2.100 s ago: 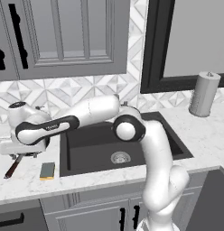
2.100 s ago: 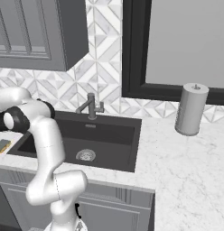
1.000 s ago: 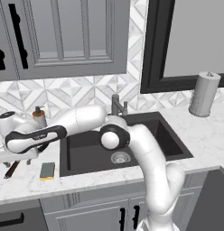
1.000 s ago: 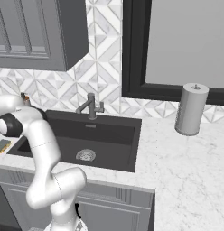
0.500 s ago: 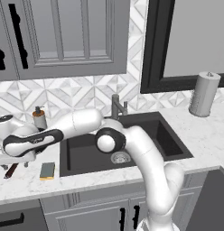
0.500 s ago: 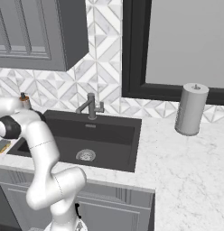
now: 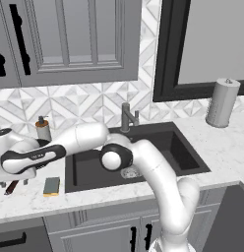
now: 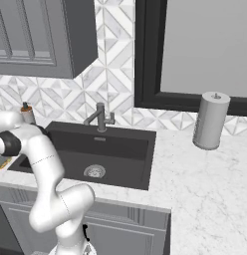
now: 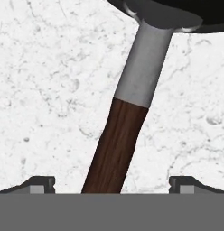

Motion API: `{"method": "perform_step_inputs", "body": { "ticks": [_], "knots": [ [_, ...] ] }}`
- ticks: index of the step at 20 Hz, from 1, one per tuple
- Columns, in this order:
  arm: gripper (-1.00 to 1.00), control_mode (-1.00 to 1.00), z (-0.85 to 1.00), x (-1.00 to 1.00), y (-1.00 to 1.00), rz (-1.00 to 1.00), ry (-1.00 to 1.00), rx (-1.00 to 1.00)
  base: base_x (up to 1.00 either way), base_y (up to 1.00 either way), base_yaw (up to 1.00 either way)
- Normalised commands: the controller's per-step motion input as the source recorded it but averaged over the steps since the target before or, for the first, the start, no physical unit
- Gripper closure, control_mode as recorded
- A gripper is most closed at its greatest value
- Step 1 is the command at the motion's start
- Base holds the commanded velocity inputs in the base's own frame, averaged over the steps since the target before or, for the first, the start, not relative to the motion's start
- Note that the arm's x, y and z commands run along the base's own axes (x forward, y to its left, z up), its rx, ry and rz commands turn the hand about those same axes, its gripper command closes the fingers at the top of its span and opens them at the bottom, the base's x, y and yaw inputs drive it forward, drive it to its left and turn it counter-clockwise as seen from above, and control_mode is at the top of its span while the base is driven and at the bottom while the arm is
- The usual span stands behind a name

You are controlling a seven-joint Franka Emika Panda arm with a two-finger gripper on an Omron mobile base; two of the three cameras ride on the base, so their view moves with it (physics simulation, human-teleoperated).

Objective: Pick the pan and sponge and place them into the sink. Then turn on the water.

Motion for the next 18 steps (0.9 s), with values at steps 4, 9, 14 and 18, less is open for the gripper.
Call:
{"method": "perform_step_inputs", "body": {
  "ticks": [4, 9, 14, 18],
  "knots": [
    [-1.00, -1.00, -0.06, 0.04, 0.08, 0.00, 0.00, 0.00, 0.00, 0.00, 0.00],
    [-1.00, -1.00, -0.09, 0.05, 0.05, 0.00, 0.00, 0.00, 0.00, 0.00, 0.00],
    [-1.00, -1.00, -0.08, 0.05, 0.08, 0.00, 0.00, 0.00, 0.00, 0.00, 0.00],
    [-1.00, -1.00, -0.08, 0.04, 0.06, 0.00, 0.00, 0.00, 0.00, 0.00, 0.00]
  ]
}}
